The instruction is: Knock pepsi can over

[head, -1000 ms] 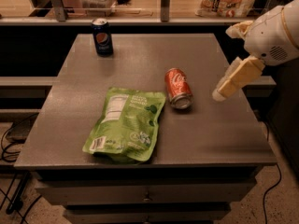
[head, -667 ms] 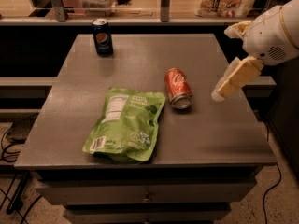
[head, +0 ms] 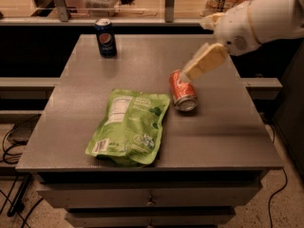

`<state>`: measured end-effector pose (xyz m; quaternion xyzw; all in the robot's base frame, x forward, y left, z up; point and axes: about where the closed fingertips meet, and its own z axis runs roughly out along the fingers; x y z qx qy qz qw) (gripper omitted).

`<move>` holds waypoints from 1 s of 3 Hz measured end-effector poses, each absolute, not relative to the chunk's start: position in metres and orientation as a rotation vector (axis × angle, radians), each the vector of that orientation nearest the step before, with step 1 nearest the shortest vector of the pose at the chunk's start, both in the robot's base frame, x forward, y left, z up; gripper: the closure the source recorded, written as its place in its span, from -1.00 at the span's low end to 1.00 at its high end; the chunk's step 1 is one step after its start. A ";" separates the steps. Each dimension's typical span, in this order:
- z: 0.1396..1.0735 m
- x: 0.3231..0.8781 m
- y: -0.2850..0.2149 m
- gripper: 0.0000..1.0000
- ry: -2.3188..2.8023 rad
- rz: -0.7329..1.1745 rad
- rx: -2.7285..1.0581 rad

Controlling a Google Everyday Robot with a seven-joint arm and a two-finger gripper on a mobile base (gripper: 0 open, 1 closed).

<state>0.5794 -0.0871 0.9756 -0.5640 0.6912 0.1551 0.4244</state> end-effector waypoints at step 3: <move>0.965 0.682 0.042 -1.00 1.603 0.644 -1.300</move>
Offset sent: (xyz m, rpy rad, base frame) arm 0.1003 0.1334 -0.0046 0.2290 0.0336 0.0879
